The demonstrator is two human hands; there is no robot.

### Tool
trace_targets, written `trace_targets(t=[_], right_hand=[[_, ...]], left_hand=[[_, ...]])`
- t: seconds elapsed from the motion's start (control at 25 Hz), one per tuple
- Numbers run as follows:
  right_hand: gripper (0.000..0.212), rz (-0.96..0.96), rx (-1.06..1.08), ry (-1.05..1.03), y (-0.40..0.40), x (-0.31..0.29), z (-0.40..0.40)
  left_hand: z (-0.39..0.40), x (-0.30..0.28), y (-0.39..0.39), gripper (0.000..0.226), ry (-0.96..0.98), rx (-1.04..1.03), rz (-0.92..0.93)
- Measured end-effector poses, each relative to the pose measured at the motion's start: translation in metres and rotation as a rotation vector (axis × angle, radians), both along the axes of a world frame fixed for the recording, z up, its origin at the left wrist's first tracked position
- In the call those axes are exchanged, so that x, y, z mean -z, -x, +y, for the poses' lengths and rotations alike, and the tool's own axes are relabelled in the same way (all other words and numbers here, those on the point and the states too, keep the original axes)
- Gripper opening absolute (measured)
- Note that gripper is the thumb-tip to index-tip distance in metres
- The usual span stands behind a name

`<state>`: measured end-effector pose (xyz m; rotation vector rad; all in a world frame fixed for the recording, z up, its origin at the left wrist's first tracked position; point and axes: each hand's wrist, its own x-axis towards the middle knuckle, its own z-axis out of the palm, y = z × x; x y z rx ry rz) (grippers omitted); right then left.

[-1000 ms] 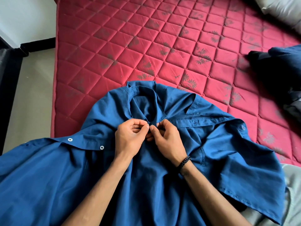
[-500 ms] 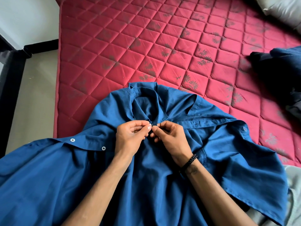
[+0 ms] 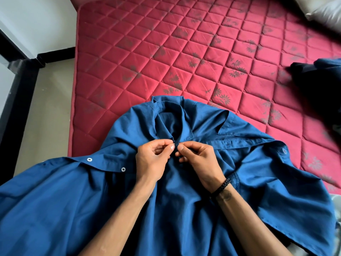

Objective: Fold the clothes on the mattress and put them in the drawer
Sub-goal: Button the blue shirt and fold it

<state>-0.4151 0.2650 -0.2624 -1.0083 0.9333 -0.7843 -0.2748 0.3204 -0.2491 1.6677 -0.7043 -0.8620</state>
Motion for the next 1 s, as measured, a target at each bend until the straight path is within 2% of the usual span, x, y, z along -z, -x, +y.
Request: trace_targets(t=[0.16, 0.24, 0.36, 0.48, 0.6, 0.72, 1.0], right_hand=[[0.012, 0.007, 0.046, -0.012, -0.002, -0.001, 0.002], [0.012, 0.026, 0.086, 0.009, -0.004, 0.0, 0.003], [0.013, 0.079, 0.141, 0.051, -0.008, 0.001, 0.008], [0.016, 0.098, 0.096, 0.079, -0.008, -0.001, 0.01], [0.011, 0.07, 0.046, 0.086, -0.008, -0.004, 0.008], [0.016, 0.071, 0.061, 0.064, -0.01, -0.005, 0.006], [0.019, 0.213, 0.032, 0.18, -0.013, -0.004, 0.008]], left_hand=[[0.002, -0.006, 0.0, 0.004, -0.006, 0.042, 0.043], [0.002, -0.011, 0.001, 0.009, -0.014, 0.08, 0.032], [0.003, -0.013, 0.004, 0.014, -0.037, 0.123, -0.086], [0.002, -0.008, -0.001, 0.006, -0.018, 0.099, -0.199], [0.0, -0.007, -0.006, 0.002, 0.032, 0.063, -0.243], [0.001, -0.011, -0.002, 0.008, 0.093, 0.081, -0.325], [0.0, -0.01, -0.005, 0.012, 0.174, 0.137, -0.395]])
